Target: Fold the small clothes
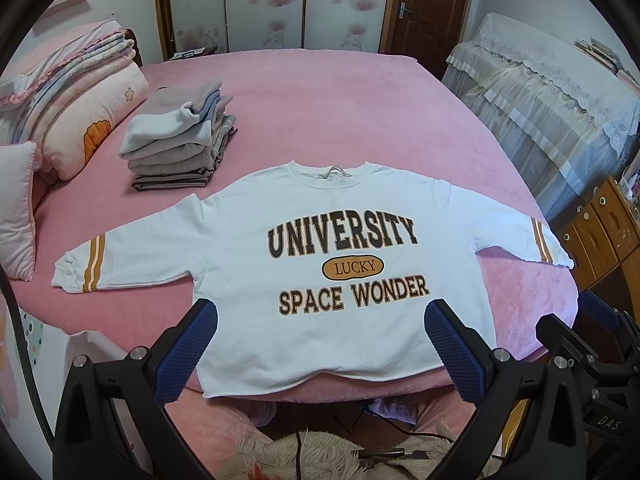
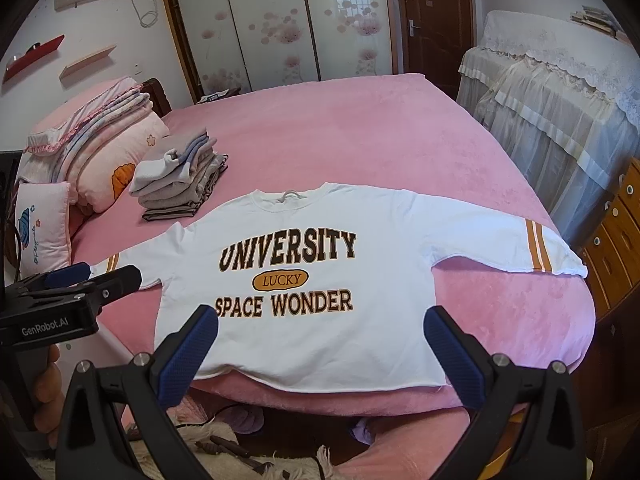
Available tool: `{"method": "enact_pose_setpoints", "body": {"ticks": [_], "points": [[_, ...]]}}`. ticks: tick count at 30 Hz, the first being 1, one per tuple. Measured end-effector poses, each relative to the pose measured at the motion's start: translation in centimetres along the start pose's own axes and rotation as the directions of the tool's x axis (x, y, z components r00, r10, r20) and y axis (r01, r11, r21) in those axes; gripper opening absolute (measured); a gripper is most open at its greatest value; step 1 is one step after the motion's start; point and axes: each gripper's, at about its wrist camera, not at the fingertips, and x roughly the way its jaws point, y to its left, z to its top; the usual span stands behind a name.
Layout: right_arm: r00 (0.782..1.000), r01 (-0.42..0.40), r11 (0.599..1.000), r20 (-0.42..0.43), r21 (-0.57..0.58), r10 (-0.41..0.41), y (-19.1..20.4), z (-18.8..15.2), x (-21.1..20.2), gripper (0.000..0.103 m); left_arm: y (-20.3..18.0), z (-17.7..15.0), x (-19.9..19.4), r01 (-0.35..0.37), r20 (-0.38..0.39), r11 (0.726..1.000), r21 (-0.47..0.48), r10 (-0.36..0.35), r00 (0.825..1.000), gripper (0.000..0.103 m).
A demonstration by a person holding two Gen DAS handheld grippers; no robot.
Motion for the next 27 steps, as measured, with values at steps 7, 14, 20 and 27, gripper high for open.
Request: {"method": "enact_pose_setpoints", "body": {"ticks": [7, 14, 20, 27], "points": [[1.0, -0.013, 1.0, 0.005, 0.01, 0.013, -1.6, 0.7, 0.0, 0.103, 0.0, 0.6, -0.2, -0.02, 0.012, 1.0, -0.005, 0.02, 1.0, 0.102], [0.999, 0.009, 1.0, 0.046, 0.004, -0.01, -2.7, 1.4, -0.8, 0.103, -0.9, 2.2, -1.2, -0.054, 0.081, 0.998, 0.023, 0.052, 0.995, 0.102], [0.995, 0.038, 0.999, 0.095, -0.012, -0.036, -3.9, 2.7, -2.3, 0.103, -1.9, 4.4, -3.6, 0.002, 0.152, 0.999, 0.047, -0.01, 0.988, 0.102], [0.98, 0.094, 0.995, 0.179, -0.038, -0.086, -5.6, 4.2, -4.4, 0.103, -3.0, 7.2, -5.9, 0.054, 0.246, 0.998, 0.032, -0.06, 0.967, 0.102]]}}
